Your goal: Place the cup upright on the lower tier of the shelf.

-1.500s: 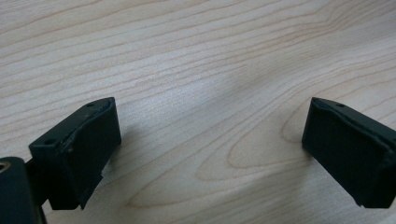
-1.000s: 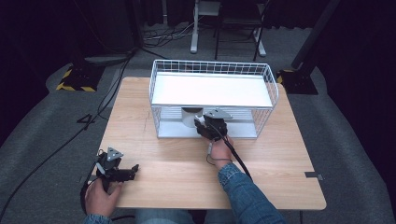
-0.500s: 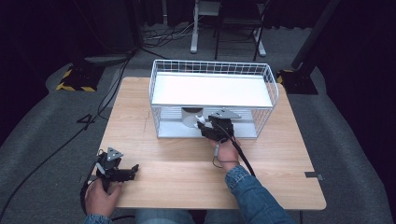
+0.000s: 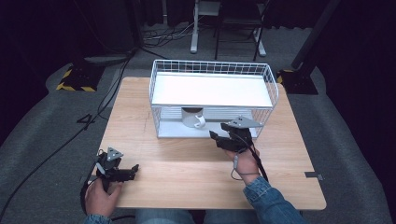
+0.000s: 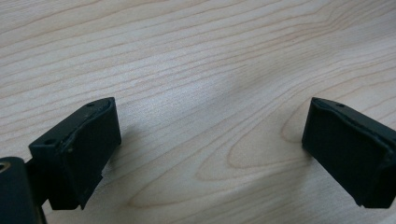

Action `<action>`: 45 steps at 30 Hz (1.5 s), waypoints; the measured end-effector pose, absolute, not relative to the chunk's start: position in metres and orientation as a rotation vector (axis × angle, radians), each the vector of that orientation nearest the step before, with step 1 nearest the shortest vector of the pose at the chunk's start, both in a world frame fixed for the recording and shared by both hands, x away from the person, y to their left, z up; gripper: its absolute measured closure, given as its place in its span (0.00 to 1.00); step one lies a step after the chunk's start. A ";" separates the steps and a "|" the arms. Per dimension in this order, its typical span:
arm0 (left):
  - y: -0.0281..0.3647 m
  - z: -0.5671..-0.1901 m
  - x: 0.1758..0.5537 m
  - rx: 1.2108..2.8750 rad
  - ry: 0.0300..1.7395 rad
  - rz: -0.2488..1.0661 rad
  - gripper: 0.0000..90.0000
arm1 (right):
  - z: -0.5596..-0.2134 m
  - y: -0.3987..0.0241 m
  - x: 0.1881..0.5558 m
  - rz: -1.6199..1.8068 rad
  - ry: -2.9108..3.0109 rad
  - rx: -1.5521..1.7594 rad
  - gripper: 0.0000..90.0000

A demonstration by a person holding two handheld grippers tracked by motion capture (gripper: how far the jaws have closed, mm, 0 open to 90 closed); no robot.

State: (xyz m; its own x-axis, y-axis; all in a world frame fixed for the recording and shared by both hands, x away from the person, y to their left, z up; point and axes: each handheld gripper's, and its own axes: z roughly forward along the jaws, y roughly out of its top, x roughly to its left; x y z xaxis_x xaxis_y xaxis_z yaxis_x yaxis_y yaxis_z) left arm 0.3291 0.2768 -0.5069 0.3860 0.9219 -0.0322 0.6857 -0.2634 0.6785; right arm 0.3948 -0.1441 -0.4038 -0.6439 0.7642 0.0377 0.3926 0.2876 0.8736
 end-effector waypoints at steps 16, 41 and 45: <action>0.277 -0.507 0.329 2.039 1.374 0.500 0.05 | -0.409 -0.223 0.359 1.207 2.166 1.060 0.35; 0.277 -0.507 0.330 2.039 1.374 0.502 0.05 | -0.482 -0.286 0.348 1.070 2.267 1.277 0.17; 0.277 -0.507 0.330 2.040 1.374 0.500 0.05 | -0.492 -0.285 0.349 1.002 2.305 1.279 0.17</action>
State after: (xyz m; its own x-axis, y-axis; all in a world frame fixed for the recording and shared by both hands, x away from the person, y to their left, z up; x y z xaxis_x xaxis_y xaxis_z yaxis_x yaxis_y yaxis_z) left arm 0.3297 0.2770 -0.5066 0.3870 0.9216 -0.0304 0.6861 -0.2658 0.6772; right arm 0.3494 -0.2847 -0.4924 -0.5477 0.8348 0.0555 0.6102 0.3532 0.7092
